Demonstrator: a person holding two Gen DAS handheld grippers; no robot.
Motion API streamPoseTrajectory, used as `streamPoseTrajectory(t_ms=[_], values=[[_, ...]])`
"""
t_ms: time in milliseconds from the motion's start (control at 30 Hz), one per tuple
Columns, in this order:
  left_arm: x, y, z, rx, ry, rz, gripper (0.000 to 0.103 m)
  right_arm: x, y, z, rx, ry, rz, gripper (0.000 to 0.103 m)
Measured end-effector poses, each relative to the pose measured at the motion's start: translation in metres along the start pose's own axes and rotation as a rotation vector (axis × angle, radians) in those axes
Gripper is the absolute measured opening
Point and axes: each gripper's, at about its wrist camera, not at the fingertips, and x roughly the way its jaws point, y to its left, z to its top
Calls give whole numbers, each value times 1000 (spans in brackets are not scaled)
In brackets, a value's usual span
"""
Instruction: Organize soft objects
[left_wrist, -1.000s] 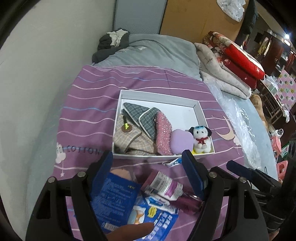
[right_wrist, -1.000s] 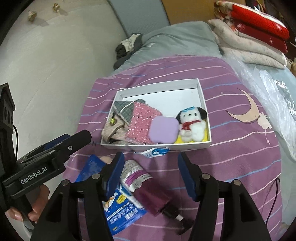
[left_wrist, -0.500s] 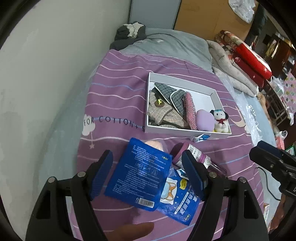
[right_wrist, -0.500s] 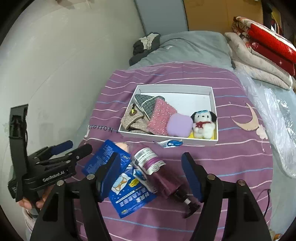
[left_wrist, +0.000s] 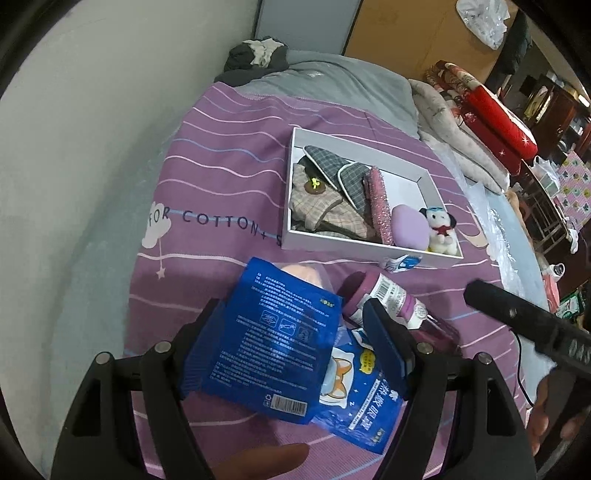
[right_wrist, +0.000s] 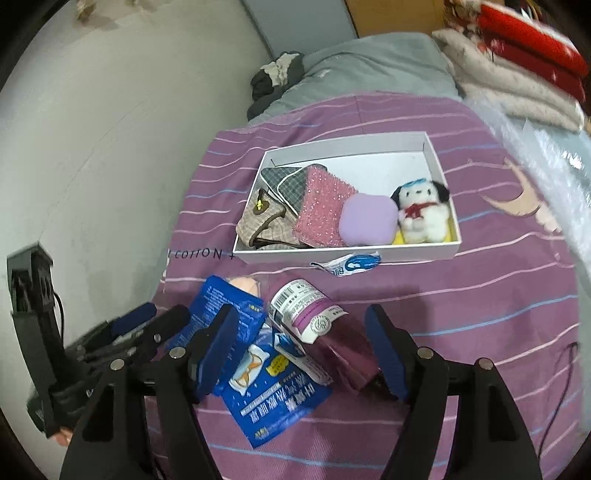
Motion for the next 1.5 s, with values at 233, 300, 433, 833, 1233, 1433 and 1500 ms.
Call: streamPoseTrajectory(t_ms=[233,300,433,833,1233,1433,1500], values=[[21,3,-7,-4,-12,-40,53,25,-37,5,130,-83,71,71],[26,4,-9,0,-34,-35,48,31,-47,6,157,-106,75,71],[37,2,-12,4,-47,-39,45,51,-73,6,263,-110,102,67],[73,-22,-32,148,-30,57,50,87,-73,11,281,-67,97,54],[71,-5,-29,33,-32,-74,61,111,-80,11,317,-43,108,36],[69,0,-28,-11,-41,-142,68,109,-82,7,307,-66,133,27],[68,0,-28,-13,-45,-145,68,109,-84,5,315,-68,140,23]])
